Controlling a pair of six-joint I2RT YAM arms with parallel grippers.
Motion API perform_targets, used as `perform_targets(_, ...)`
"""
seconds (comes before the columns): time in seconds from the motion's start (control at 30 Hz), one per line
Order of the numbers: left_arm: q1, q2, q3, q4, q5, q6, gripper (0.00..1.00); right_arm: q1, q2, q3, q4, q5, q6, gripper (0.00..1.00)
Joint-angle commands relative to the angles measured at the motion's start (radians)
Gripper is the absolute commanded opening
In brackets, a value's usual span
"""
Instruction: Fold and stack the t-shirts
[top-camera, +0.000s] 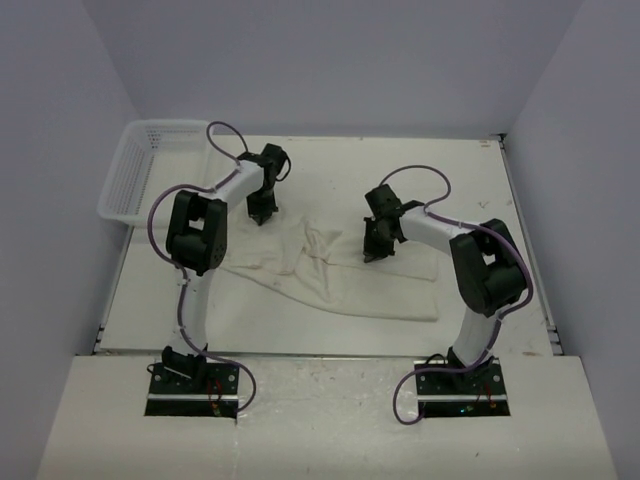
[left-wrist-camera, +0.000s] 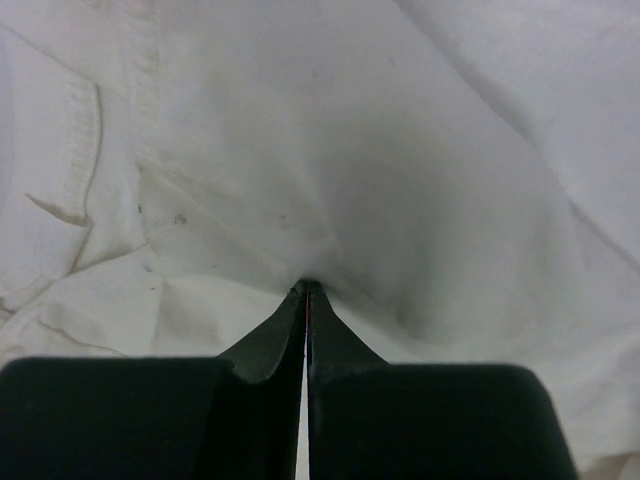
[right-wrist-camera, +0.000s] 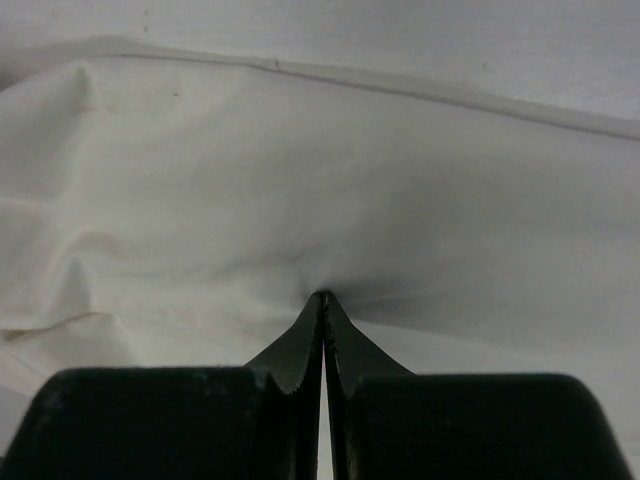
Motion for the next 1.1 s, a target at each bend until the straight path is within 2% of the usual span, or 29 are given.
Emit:
perform_targets(0.0, 0.017, 0.13, 0.177, 0.026, 0.054, 0.043, 0.0, 0.057, 0.016, -0.074, -0.043, 0.025, 0.061, 0.0)
perform_targets(0.1, 0.02, 0.213, 0.333, 0.0, 0.077, 0.102, 0.0, 0.088, 0.014, -0.088, -0.045, 0.029, 0.081, 0.0)
perform_targets(0.2, 0.029, 0.278, 0.427, 0.01, 0.11, 0.133, 0.0, 0.132, 0.029, -0.091, -0.049, 0.036, 0.106, 0.0)
perform_targets(0.37, 0.06, 0.342, 0.452, 0.09, 0.239, 0.201, 0.0, 0.221, 0.069, -0.064, -0.075, 0.042, 0.136, 0.0)
perform_targets(0.6, 0.085, 0.456, 0.599, 0.13, 0.41, 0.291, 0.01, 0.37, 0.126, 0.002, -0.106, 0.048, 0.162, 0.0)
perform_targets(0.7, 0.108, 0.448, 0.559, 0.217, 0.5, 0.288, 0.03, 0.421, 0.146, 0.039, -0.126, 0.066, 0.147, 0.0)
perform_targets(0.9, 0.115, 0.515, 0.665, 0.282, 0.64, 0.32, 0.03, 0.449, 0.163, 0.096, -0.154, 0.118, 0.089, 0.0)
perform_targets(1.07, 0.114, 0.534, 0.684, 0.39, 0.753, 0.291, 0.04, 0.449, 0.197, 0.191, -0.192, 0.157, 0.028, 0.0)
